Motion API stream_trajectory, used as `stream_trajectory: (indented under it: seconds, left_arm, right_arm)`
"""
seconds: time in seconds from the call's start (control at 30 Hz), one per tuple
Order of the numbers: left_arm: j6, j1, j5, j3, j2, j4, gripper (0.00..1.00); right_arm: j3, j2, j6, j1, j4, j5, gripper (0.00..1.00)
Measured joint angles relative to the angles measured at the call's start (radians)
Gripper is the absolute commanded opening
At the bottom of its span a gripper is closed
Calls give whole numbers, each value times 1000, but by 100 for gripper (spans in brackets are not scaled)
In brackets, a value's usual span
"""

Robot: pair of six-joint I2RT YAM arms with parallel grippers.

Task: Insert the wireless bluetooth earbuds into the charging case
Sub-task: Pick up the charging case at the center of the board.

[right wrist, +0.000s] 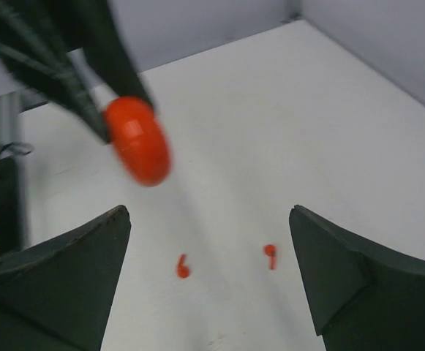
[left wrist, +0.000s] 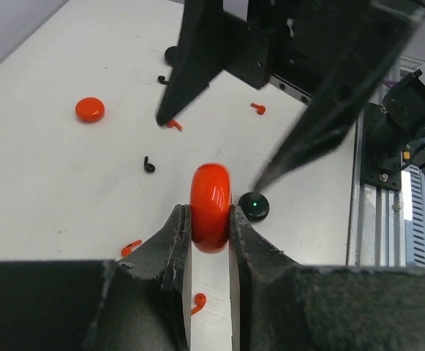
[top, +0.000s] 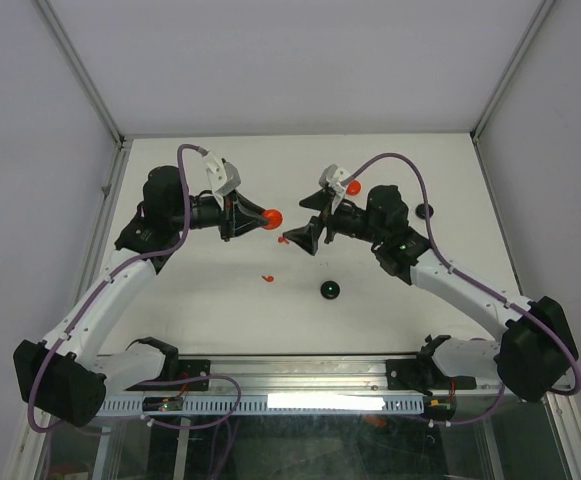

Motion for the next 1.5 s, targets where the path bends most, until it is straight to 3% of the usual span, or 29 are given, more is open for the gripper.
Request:
stream_trajectory:
  seconds: [0.13,0.3,0.53,1.2,1.23,1.27,1.5]
  left_arm:
    - [41,0,10,19,6,-9,0]
    - [70,0,16,19,12,-23,0]
    - [103,-6,94,19,11,-24,0]
    - [123,-34,170,19,3,-26,0]
    - [123,-34,170,19,2,-26,0]
    - [123,-34,170,19,2,-26,0]
    - [123,-34,174,19,-3,-29,0]
  right_arm:
    - [23,15,-25,17,-37,-286,93]
    - [24,16,-36,16,-39,-406,93]
    - [20,20,-4,15,37,-445,84]
    - [20,88,63,15,132,-449,84]
    - [20,89,63,15,138,-449,45]
    - [20,89,63,15,145,-449,38]
    - [20,95,148,13,200,-507,29]
